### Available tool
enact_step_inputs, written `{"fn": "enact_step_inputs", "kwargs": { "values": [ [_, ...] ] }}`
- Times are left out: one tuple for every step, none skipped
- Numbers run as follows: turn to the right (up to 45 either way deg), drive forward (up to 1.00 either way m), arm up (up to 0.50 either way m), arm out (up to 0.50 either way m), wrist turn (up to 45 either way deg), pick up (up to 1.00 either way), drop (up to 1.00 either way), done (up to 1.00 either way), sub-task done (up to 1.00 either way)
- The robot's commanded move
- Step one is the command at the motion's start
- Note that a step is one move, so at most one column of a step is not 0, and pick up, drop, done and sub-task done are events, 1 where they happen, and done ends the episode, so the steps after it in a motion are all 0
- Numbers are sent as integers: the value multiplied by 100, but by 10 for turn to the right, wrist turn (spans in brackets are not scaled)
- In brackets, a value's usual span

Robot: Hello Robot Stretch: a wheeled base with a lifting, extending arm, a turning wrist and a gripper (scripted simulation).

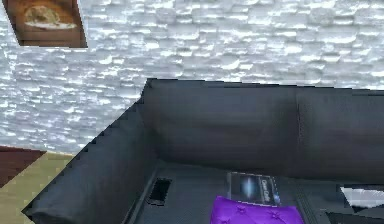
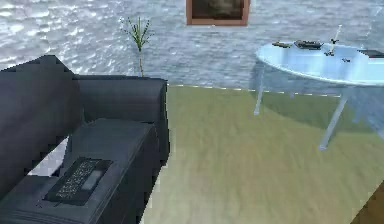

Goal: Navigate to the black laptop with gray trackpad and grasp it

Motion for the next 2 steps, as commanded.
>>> {"fn": "enact_step_inputs", "kwargs": {
  "values": [
    [-330,0,0,0,0,0,0,0,0],
    [0,0,50,0,0,0,0,0,0]
  ]
}}
